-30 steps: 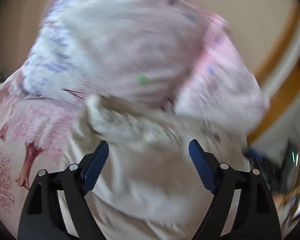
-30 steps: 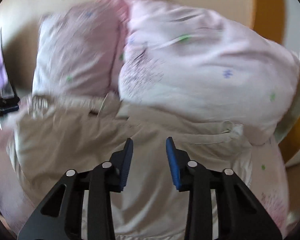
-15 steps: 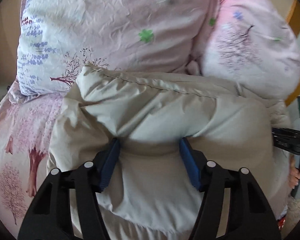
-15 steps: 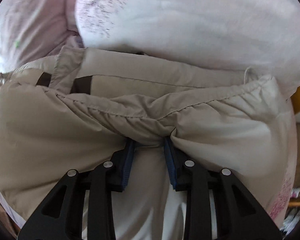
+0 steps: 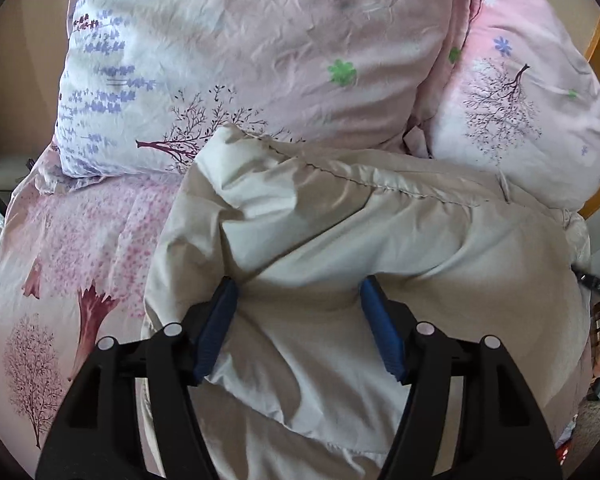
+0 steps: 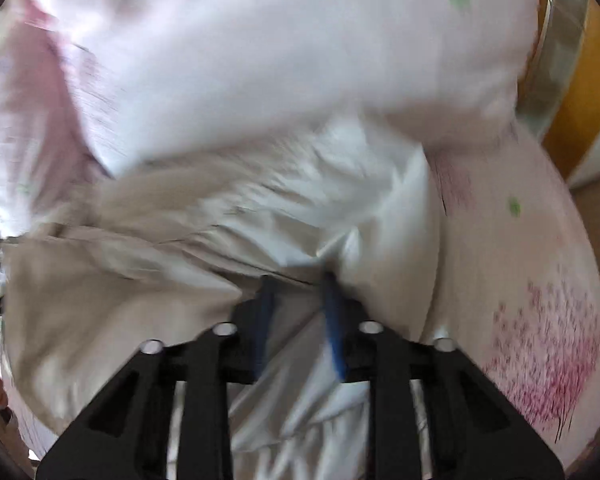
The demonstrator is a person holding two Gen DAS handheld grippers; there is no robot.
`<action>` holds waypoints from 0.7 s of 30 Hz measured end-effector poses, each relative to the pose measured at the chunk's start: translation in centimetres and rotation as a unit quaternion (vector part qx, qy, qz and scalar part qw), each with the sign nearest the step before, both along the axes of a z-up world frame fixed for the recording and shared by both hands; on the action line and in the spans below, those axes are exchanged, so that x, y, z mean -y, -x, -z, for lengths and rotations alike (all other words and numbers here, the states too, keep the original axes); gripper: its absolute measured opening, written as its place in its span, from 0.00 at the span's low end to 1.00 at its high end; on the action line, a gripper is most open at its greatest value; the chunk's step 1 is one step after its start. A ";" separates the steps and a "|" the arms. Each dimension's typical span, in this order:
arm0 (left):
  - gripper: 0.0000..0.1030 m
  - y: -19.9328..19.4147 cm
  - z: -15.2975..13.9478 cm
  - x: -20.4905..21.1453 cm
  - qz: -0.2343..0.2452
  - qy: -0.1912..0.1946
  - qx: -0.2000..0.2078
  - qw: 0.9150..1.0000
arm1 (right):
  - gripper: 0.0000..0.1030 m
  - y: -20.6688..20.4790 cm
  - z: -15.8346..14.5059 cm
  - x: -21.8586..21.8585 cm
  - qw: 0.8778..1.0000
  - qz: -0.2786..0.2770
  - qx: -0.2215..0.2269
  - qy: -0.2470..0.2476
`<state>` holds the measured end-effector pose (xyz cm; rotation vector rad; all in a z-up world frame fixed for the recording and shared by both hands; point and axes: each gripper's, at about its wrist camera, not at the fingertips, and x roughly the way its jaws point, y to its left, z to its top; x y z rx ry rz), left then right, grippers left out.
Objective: Fold large clothes
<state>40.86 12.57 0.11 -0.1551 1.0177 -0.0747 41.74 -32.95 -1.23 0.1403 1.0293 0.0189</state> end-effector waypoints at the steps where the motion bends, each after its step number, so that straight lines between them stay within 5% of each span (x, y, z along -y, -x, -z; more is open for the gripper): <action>1: 0.64 0.1 0.1 0.3 0.000 -0.002 -0.002 1.000 | 0.13 -0.5 0.9 0.2 1.000 0.005 -0.012 -0.005; 8: 0.64 -1.0 1.1 0.5 -0.015 0.000 -0.013 1.000 | 0.10 -0.5 2.3 0.7 0.999 0.025 -0.015 -0.026; 10: 0.63 -0.1 0.6 0.3 -0.009 0.007 -0.001 1.000 | 0.16 1.1 1.5 0.9 0.999 0.023 0.011 -0.037; 12: 0.65 1.4 -0.1 0.0 0.003 0.016 0.017 1.000 | 0.32 3.5 0.5 1.6 0.997 0.021 0.039 -0.062; 15: 0.67 2.2 -0.1 -0.7 0.000 0.020 0.023 1.000 | 0.39 5.6 -0.2 2.1 0.996 0.021 0.065 -0.059; 21: 0.67 1.6 1.6 -1.1 -0.021 0.028 0.011 0.999 | 0.37 3.6 3.7 2.1 0.997 0.030 0.027 -0.061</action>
